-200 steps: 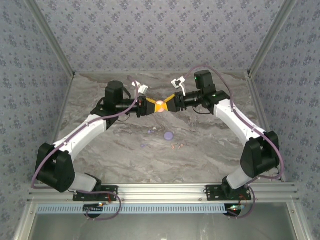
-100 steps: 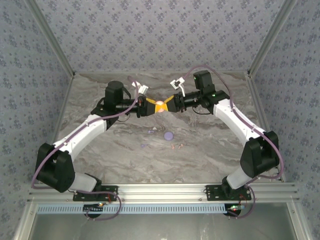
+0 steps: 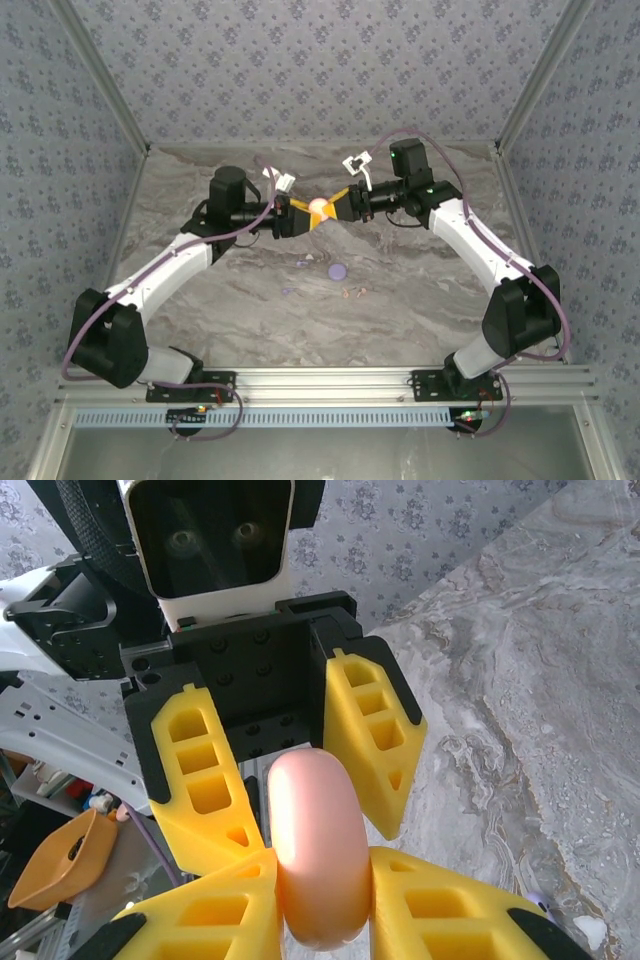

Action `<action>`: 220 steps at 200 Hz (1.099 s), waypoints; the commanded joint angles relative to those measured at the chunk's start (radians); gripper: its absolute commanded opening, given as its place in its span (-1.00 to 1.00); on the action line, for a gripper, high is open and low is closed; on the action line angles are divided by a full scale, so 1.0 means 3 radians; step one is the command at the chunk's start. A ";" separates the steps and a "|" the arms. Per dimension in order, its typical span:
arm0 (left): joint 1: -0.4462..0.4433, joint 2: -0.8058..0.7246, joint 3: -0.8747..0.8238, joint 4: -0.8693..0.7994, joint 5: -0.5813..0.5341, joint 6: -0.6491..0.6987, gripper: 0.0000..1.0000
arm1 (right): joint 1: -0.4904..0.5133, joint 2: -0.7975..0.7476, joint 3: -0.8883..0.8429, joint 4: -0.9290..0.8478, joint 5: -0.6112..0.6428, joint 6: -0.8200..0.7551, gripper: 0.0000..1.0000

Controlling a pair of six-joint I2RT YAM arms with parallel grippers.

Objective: Insert wireless bluetooth earbuds into charging case

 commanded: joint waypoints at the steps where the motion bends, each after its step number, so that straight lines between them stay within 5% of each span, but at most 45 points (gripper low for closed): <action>1: -0.0036 -0.0116 -0.0008 0.0202 0.0015 -0.0059 -0.09 | -0.0001 -0.0102 0.0086 0.0071 -0.0092 0.0069 -0.52; 63: -0.0063 -0.0082 0.0006 0.0279 0.0019 -0.0108 -0.13 | 0.0015 -0.0100 0.0080 0.0030 -0.0135 0.0029 -0.52; 141: -0.0087 -0.0049 0.0035 0.0291 0.0005 -0.0106 -0.53 | 0.0056 -0.0109 0.0080 -0.0080 -0.0090 -0.0043 -0.50; 220: -0.0123 -0.0086 0.0118 0.0022 -0.0196 0.0125 -0.63 | 0.0077 -0.0240 0.0059 -0.0284 0.0261 -0.0148 -0.25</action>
